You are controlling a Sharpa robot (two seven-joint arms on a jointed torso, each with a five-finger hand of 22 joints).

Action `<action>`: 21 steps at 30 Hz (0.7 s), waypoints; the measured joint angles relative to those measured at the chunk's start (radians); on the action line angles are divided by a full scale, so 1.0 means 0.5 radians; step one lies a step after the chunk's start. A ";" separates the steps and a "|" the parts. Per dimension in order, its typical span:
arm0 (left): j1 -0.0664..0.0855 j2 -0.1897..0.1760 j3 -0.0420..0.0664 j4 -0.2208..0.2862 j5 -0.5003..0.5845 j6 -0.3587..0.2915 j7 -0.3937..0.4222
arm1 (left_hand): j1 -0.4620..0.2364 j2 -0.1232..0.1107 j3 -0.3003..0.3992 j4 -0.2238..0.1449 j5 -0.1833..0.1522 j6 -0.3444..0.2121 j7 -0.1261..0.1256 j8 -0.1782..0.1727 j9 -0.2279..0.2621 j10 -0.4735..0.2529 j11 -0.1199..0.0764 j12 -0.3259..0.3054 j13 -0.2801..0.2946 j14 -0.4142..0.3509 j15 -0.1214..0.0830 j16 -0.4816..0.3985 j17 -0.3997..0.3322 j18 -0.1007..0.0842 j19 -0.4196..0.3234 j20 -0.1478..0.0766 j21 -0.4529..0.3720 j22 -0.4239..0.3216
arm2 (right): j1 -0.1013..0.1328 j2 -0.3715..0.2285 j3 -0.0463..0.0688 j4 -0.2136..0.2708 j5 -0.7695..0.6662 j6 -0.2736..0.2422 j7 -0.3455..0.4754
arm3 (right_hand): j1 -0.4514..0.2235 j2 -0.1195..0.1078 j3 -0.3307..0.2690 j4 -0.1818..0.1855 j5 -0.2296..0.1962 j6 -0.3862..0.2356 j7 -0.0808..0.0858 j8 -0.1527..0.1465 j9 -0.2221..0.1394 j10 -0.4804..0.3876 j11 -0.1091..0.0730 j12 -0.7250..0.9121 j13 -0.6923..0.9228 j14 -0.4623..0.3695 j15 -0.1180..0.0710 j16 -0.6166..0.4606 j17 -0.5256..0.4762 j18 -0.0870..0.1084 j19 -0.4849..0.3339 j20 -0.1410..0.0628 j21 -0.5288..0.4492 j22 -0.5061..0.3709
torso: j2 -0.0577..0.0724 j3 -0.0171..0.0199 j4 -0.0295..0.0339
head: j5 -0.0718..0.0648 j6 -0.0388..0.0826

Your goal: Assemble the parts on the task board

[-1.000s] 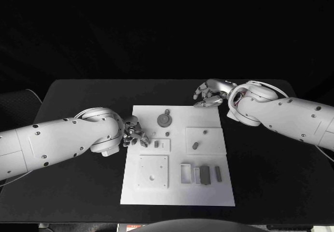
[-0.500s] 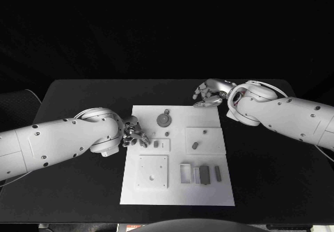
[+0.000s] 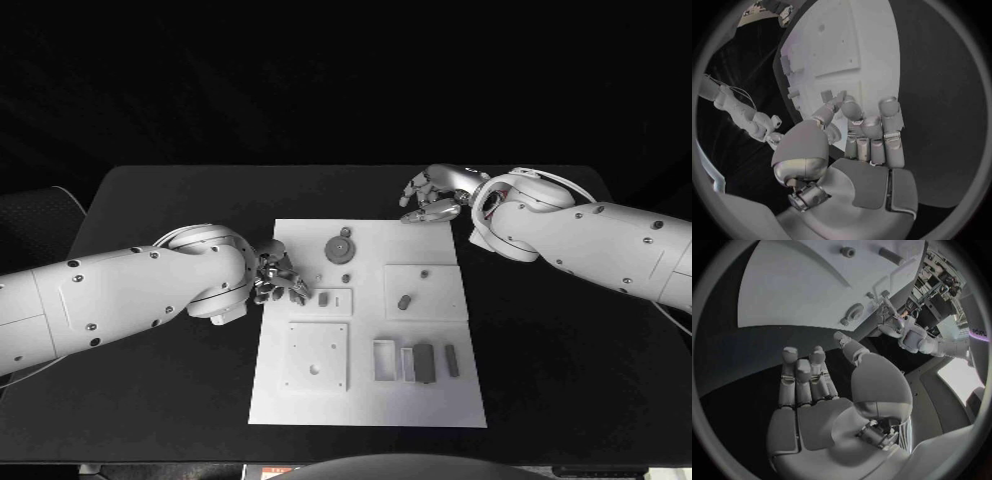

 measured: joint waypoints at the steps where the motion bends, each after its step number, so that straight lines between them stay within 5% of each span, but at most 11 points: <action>1: 0.000 0.000 0.000 0.000 -0.001 -0.005 0.001 | 0.006 -0.005 0.000 0.000 0.000 0.000 0.000 0.000 -0.001 0.000 0.000 0.000 0.000 0.000 0.000 0.000 0.000 0.000 0.000 0.000 0.000 0.000 | 0.000 0.000 0.000 0.000 0.000 0.000 0.000 | 0.000 0.000 0.000 0.000 0.000 0.000 0.000 0.000 0.000 0.000 0.000 0.000 0.000 0.000 0.000 0.000 0.000 0.000 -0.002 0.002 0.000 0.000 | 0.000 -0.0002 0.000 | 0.000 0.000; 21: -0.004 -0.001 -0.001 0.014 -0.070 -0.050 0.008 | 0.023 0.008 0.006 -0.045 -0.009 -0.004 -0.004 -0.003 0.000 0.000 0.000 0.008 -0.010 0.000 0.000 0.000 0.000 0.000 -0.001 0.001 0.000 0.000 | 0.000 -0.001 0.000 0.001 0.000 0.000 0.000 | 0.000 0.000 0.000 0.000 0.000 0.005 0.006 0.000 0.000 0.000 0.000 0.008 -0.002 -0.003 0.003 0.000 0.000 0.000 0.005 -0.005 0.000 0.000 | 0.000 0.0008 0.000 | 0.000 0.000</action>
